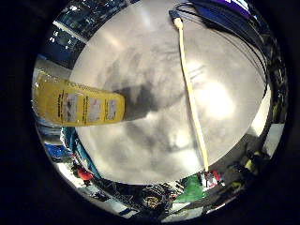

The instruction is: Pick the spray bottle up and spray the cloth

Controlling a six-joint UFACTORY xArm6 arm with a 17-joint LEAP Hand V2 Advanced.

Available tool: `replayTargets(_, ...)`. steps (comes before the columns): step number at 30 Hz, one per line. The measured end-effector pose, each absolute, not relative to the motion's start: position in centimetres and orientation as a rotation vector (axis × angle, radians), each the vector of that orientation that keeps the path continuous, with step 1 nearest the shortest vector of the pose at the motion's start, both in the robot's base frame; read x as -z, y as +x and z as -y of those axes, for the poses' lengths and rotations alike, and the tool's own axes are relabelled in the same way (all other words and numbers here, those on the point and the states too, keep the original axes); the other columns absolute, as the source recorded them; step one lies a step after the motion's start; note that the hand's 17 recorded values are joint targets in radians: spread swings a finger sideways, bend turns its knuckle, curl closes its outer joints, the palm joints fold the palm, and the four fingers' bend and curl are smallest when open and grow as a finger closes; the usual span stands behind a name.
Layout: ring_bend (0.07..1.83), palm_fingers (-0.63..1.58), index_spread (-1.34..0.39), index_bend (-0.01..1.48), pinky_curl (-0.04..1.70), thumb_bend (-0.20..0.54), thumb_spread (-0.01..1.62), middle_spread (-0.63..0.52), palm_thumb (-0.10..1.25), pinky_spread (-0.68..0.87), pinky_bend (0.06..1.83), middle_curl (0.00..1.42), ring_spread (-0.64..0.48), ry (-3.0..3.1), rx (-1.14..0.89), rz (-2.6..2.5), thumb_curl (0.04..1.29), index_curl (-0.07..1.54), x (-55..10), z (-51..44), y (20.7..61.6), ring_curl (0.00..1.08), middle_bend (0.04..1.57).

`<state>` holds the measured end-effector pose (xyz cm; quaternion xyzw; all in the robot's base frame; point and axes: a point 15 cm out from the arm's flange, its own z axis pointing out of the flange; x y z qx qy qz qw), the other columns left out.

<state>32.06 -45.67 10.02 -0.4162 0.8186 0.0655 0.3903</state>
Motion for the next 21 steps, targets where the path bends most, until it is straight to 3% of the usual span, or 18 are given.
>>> replayTargets(5, 0.44, 0.46, -0.21, 0.16, 0.29, -0.023, 0.98, 0.0, 0.46, 0.28, 0.25, 0.38, 0.06, -1.074, -0.183, -2.065, 0.29, 0.28, -10.1, 44.9, 32.8, 0.31, 0.36)
replayTargets(8, 0.68, 0.85, -0.27, 0.16, 0.31, -0.019, 0.98, -0.08, 0.5, 0.08, 0.36, 0.45, -0.05, -1.082, -0.208, -2.047, 0.3, 0.28, -10.2, 44.1, 33.2, 0.38, 0.5)
replayTargets(12, 0.84, 1.11, -0.36, 0.21, 0.39, -0.017, 0.98, -0.16, 0.56, -0.26, 0.63, 0.53, -0.16, -1.107, -0.267, -2.002, 0.3, 0.33, -10.4, 42.2, 34.0, 0.46, 0.61)
replayTargets(15, 0.94, 1.27, -0.4, 0.39, 0.47, -0.015, 0.98, -0.17, 0.62, -0.37, 0.79, 0.61, -0.19, -1.119, -0.319, -1.959, 0.31, 0.44, -10.4, 40.7, 34.6, 0.51, 0.78)
replayTargets(18, 1.01, 1.36, -0.4, 0.57, 0.53, -0.01, 0.98, -0.16, 0.67, -0.37, 0.91, 0.65, -0.19, -1.109, -0.359, -1.905, 0.32, 0.53, -11.1, 39.1, 35.5, 0.54, 0.9)
replayTargets(21, 1.12, 1.31, -0.37, 0.77, 0.62, -0.012, 0.98, -0.15, 0.73, -0.34, 1.04, 0.7, -0.2, -1.086, -0.378, -1.855, 0.33, 0.64, -12.1, 38.2, 36.3, 0.58, 1.05)
